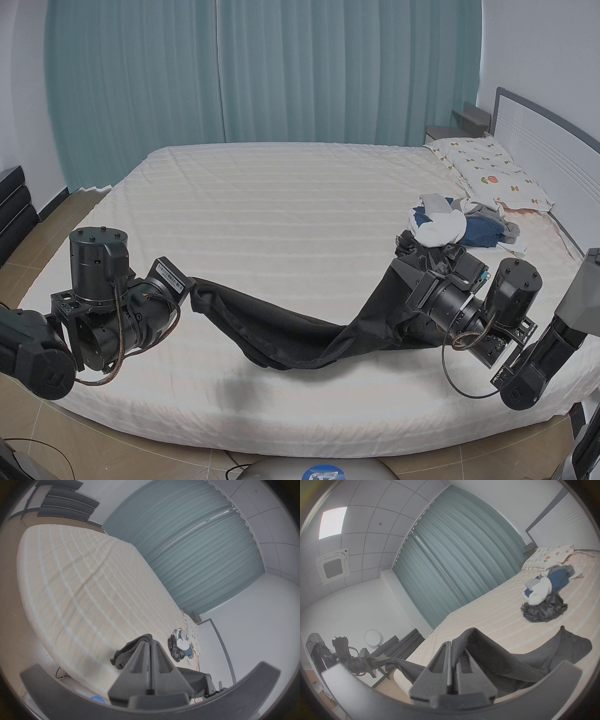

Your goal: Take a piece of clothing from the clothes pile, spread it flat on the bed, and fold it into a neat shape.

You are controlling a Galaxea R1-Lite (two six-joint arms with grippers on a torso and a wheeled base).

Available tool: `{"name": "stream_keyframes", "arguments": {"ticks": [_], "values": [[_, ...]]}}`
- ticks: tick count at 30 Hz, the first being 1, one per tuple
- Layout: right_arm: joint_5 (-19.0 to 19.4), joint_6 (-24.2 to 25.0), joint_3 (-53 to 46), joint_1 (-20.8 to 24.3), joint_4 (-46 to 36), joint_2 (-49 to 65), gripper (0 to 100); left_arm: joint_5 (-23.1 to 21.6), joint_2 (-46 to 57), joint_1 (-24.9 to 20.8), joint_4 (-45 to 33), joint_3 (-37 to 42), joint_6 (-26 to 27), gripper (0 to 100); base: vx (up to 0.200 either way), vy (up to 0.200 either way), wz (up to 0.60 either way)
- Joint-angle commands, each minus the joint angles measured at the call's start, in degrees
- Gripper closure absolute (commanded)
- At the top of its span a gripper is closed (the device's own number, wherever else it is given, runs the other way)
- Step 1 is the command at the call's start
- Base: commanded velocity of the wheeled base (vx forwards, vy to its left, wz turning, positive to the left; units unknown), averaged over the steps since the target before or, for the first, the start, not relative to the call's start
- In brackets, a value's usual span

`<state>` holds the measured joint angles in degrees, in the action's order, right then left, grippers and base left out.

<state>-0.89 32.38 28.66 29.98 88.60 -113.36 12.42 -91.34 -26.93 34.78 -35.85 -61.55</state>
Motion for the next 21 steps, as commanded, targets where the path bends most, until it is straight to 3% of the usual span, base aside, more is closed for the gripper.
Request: {"name": "stream_keyframes", "arguments": {"ticks": [1, 15, 21], "values": [[0.01, -0.03, 0.61, 0.87, -0.10, -0.37, 100, -0.03, -0.06, 0.03, 0.02, -0.01, 0.03, 100, 0.000, 0.000, 0.00], [-0.08, -0.21, -0.10, 1.49, -0.01, -0.37, 100, -0.29, -0.33, 0.03, 0.02, 0.17, -0.15, 100, 0.000, 0.000, 0.00], [0.01, -0.21, -0.01, 0.87, -0.01, -0.37, 100, -0.47, -0.50, 0.03, 0.11, 0.08, -0.15, 100, 0.000, 0.200, 0.00]]}}
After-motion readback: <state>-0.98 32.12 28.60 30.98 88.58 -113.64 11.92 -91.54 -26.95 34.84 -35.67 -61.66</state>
